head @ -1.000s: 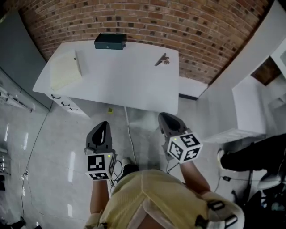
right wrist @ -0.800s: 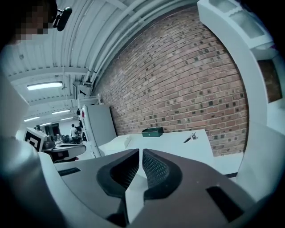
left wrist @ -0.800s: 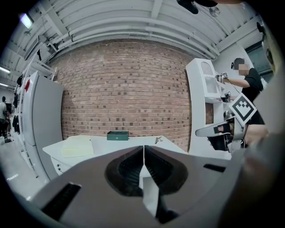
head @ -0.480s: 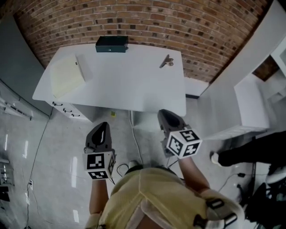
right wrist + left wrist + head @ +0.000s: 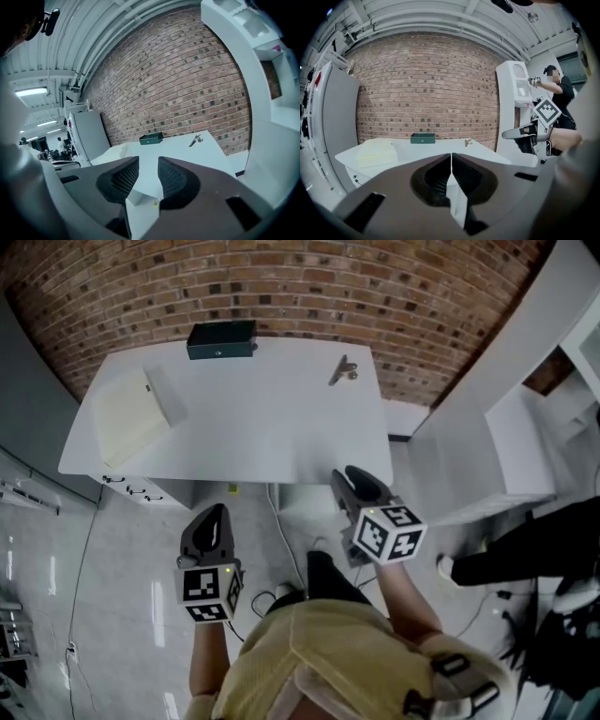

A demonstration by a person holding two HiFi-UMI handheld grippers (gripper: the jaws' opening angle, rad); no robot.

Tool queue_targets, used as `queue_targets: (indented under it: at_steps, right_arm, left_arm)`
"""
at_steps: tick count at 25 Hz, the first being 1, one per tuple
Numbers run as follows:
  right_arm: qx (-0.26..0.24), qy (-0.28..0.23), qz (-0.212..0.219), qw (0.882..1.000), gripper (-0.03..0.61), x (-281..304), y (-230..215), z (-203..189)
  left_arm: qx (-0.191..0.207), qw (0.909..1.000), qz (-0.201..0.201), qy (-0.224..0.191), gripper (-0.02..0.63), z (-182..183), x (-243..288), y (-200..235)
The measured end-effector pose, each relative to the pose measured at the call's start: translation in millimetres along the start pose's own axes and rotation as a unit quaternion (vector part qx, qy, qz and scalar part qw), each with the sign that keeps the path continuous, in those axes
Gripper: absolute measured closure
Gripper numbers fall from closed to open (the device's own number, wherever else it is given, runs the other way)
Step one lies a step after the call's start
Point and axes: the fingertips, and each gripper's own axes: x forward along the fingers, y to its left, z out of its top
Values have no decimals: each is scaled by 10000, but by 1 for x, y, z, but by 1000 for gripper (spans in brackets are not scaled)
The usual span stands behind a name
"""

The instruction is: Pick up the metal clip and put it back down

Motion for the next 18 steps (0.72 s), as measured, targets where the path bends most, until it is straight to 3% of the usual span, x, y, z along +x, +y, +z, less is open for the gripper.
queue_targets:
  at_steps: [4,9,18]
  right_arm:
    - [154,-10,-54,9999,468,23,-13,10]
    - [209,57,-65,9997,463,58,-40,28]
    - [343,167,-187,9991,463,130,-108,62]
  left_arm:
    - [4,9999,-3,-113,606,9,15,6]
    - [-345,9994,48,-78,606,20,47,10]
    - [-456,9989,-42,11,606,55,149,9]
